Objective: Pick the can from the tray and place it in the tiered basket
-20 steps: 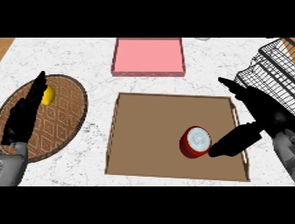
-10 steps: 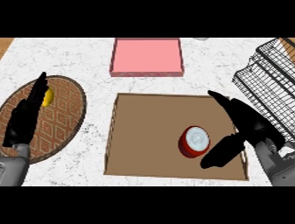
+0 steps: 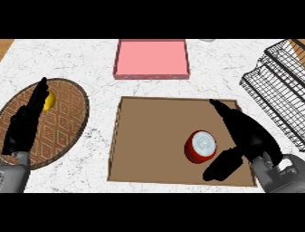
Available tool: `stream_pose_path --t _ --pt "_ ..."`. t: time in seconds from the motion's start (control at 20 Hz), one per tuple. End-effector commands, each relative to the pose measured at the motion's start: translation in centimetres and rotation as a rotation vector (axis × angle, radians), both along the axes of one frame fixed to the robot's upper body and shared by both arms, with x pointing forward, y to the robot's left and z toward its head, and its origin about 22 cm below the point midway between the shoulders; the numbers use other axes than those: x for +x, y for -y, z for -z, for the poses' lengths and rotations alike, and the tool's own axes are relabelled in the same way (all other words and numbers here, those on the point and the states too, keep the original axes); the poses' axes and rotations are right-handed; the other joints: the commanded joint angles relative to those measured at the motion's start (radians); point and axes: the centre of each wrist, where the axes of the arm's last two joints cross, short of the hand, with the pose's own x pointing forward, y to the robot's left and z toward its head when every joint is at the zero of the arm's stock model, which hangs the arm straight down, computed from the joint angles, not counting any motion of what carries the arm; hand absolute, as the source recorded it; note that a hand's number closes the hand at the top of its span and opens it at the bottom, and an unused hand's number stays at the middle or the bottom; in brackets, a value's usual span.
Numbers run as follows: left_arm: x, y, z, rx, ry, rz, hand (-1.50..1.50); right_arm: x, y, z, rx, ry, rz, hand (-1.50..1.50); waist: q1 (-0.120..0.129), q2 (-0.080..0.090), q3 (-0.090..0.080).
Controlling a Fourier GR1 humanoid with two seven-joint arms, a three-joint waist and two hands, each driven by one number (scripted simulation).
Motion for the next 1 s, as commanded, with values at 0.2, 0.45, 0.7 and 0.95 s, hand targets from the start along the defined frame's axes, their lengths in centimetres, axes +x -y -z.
stream_pose_path --t 0.2,0.45,0.7,0.95 --pt "-0.3 0.0 -0.6 0.001 0.003 0.019 0.00 0.1 -0.2 -0.2 -0.128 -0.085 0.069 -1.50 0.001 0.001 0.000" --pt "0.4 -0.1 -1.4 0.003 0.004 -0.002 0.00 -0.3 -1.1 0.3 -0.125 -0.096 0.081 -1.50 -0.002 0.001 0.000" --pt "-0.4 -1.0 -1.0 0.004 0.010 -0.006 0.00 -0.5 -2.1 2.3 -0.118 -0.130 0.096 -1.50 0.001 0.001 0.000" --pt "-0.7 -0.5 0.4 -0.013 -0.013 0.011 0.00 0.7 -3.1 3.3 -0.123 -0.134 0.102 -1.50 0.005 0.002 0.000"
